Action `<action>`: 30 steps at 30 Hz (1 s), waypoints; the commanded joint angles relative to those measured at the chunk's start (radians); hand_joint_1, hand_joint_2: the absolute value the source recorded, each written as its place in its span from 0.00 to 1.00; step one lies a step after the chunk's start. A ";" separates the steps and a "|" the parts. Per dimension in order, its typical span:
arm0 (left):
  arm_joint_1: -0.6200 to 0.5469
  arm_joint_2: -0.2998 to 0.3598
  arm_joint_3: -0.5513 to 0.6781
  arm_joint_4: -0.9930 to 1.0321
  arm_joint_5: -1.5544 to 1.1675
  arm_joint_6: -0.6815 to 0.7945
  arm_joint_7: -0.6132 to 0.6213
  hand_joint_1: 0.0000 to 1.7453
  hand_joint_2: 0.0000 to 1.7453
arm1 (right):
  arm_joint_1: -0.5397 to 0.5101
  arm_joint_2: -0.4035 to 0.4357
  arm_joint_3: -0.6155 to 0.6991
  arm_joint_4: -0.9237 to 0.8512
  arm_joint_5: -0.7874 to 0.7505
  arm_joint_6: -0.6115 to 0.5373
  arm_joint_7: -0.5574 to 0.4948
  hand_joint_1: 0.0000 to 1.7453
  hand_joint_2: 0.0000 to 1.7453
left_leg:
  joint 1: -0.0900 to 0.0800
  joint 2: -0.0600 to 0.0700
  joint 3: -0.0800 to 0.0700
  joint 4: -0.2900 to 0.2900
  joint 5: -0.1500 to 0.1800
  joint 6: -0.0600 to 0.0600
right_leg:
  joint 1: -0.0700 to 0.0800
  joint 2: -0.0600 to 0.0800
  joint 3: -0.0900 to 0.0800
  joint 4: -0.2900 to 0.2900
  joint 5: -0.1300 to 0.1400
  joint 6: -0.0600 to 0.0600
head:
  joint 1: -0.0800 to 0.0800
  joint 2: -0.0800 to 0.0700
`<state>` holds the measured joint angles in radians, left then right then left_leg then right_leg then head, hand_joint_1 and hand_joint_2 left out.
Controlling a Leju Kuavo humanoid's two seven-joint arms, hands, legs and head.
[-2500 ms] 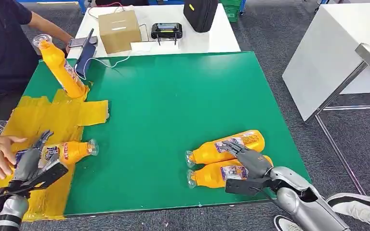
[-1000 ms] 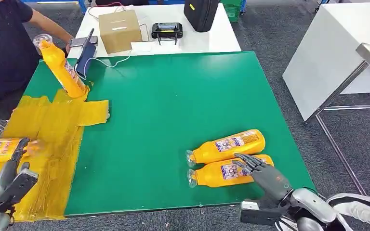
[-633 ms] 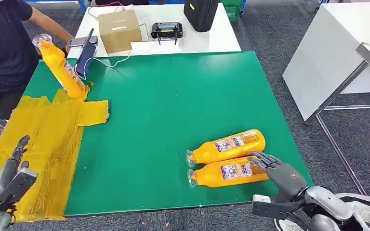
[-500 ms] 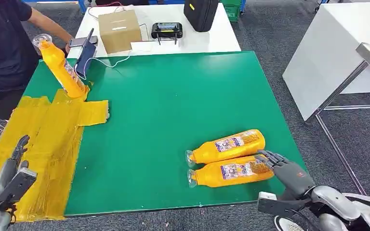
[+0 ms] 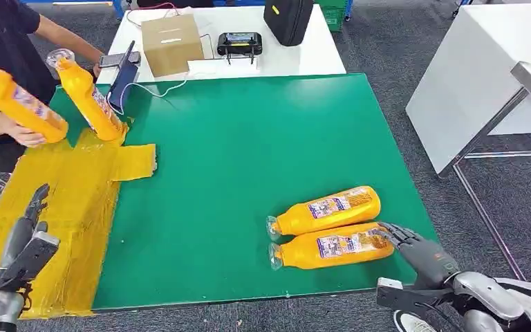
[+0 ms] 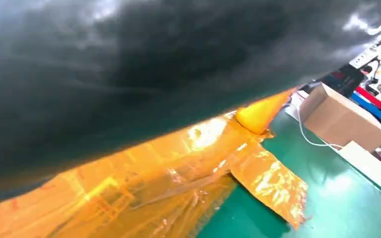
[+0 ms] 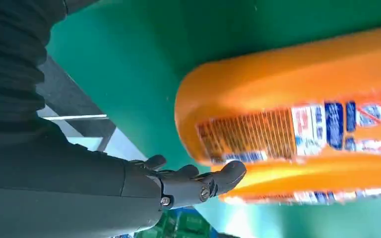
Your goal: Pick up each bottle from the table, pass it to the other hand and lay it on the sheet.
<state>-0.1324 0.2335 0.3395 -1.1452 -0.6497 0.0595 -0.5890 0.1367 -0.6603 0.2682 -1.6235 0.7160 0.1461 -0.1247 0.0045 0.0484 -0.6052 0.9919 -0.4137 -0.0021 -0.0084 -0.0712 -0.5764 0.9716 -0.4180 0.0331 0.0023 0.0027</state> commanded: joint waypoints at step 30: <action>-0.092 -0.026 -0.087 0.130 -0.005 0.006 0.010 0.00 0.00 | -0.206 0.221 0.189 0.258 0.118 -0.114 -0.035 0.00 1.00 | 0.001 -0.002 0.004 -0.001 0.000 0.000 | 0.000 0.003 0.004 -0.001 0.000 0.000 | 0.000 0.000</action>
<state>-0.2090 0.2224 0.2636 -1.0708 -0.6558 0.0641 -0.5814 -0.0466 -0.4871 0.4032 -1.3920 0.8347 0.0606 -0.1518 0.0048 0.0490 -0.6035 0.9919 -0.4133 -0.0020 -0.0082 -0.0708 -0.5751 0.9717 -0.4177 0.0333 0.0023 0.0027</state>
